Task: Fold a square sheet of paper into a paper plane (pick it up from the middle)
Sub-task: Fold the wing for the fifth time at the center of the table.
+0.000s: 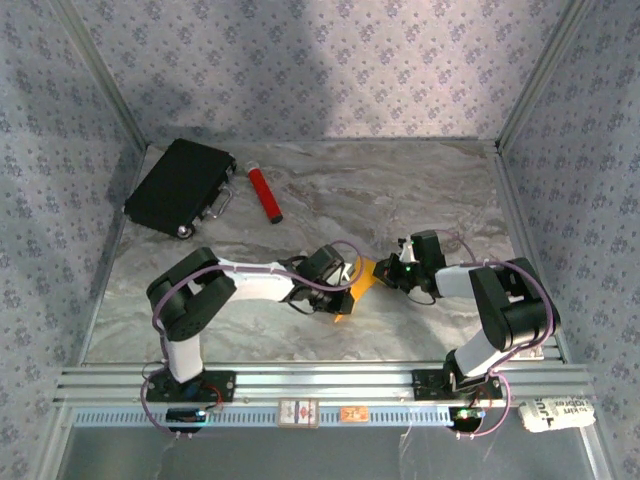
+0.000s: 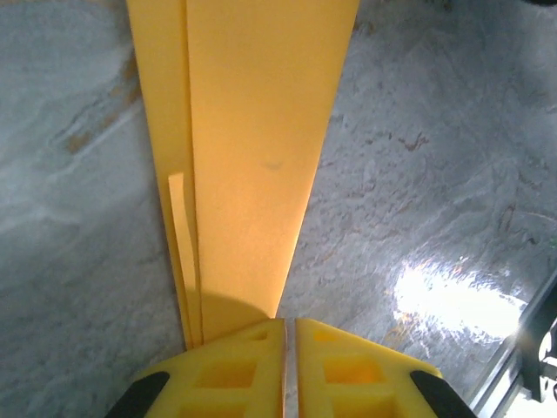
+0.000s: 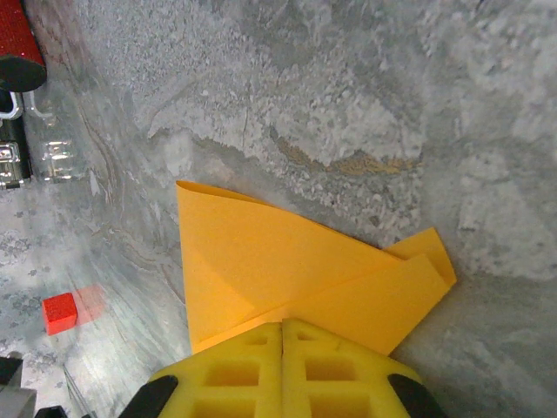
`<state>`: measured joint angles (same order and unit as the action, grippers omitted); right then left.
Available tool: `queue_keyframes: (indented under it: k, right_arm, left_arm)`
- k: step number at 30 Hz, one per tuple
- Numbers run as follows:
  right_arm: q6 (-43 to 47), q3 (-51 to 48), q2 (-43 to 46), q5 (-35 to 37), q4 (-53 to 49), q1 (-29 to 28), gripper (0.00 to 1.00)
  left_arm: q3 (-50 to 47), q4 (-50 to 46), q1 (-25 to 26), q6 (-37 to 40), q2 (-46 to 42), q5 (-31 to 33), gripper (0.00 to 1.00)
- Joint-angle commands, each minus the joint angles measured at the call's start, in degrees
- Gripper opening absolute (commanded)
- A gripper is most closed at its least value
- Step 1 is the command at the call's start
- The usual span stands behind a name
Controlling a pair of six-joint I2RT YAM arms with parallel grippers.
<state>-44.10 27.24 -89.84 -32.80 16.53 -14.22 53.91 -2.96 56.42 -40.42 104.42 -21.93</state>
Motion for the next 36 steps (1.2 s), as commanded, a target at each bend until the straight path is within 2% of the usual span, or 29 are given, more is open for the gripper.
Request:
queue_keyframes:
  k: [1, 10, 17, 22, 30, 36]
  right_arm:
    - [0.6, -2.4, -1.6, 6.2, -7.4, 1.2, 0.06]
    - [0.8, -2.5, -0.9, 6.0, -7.6, 1.2, 0.06]
    - [0.7, -2.7, -0.3, 6.0, -7.6, 1.2, 0.06]
    - [0.7, -2.7, -0.5, 5.8, -7.7, 1.2, 0.06]
    - [0.1, -2.5, -0.5, 5.1, -7.2, 1.2, 0.06]
    - [0.4, -2.6, 0.0, 5.0, -7.6, 1.2, 0.06]
  left_arm:
    - [-2.9, -12.2, 1.6, 2.5, -1.3, 2.1, 0.11]
    - [-4.8, -12.4, 1.6, 2.4, -7.1, 3.6, 0.11]
    - [-1.0, -8.0, 0.7, 0.9, -9.7, 2.3, 0.11]
    - [4.6, -4.2, -0.1, 0.0, -5.3, 1.2, 0.13]
    - [17.5, -8.8, -0.4, 2.9, 6.5, 1.0, 0.12]
    - [17.9, -11.2, -0.3, 4.0, 10.3, 1.6, 0.10]
